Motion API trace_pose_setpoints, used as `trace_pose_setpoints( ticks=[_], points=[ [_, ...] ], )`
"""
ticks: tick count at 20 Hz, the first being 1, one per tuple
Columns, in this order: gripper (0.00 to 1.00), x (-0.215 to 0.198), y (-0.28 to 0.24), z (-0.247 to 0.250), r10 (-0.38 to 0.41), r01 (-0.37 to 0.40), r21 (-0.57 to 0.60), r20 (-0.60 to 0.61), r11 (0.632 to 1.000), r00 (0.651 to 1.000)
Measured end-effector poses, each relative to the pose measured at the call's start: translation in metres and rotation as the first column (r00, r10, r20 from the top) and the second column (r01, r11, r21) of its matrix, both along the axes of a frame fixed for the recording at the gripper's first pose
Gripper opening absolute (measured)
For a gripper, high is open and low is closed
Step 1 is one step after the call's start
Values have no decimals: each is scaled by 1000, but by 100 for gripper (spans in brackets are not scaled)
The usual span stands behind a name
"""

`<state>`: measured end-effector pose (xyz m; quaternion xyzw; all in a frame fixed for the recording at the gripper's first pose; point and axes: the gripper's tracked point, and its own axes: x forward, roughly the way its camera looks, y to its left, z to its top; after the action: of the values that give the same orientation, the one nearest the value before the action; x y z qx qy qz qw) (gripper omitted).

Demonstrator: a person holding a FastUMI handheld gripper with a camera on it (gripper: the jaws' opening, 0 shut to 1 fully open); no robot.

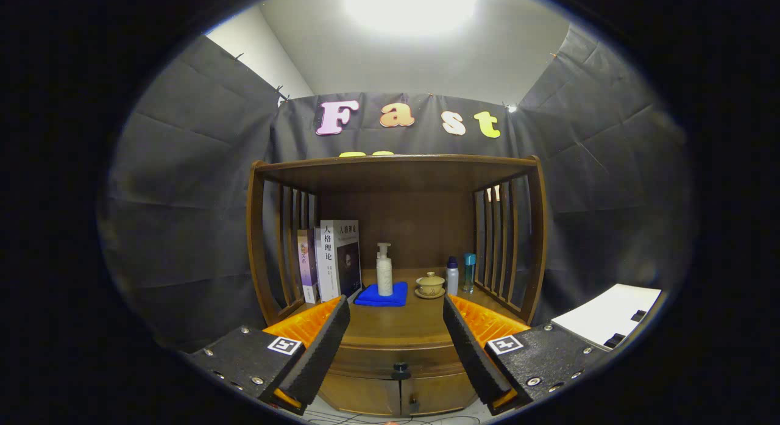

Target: Pull open the drawer, take out the items inside it, and place them on the countertop above the cabinet.

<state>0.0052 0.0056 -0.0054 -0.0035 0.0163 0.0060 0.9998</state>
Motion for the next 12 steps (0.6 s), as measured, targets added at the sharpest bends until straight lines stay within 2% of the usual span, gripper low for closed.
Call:
trace_pose_setpoints(
  ticks=[7,12],
  points=[
    [95,3,7,-10,28,-28,-10,-6,1000,1000],
    [95,6,22,-17,76,-74,-119,13,990,997]
  ],
)
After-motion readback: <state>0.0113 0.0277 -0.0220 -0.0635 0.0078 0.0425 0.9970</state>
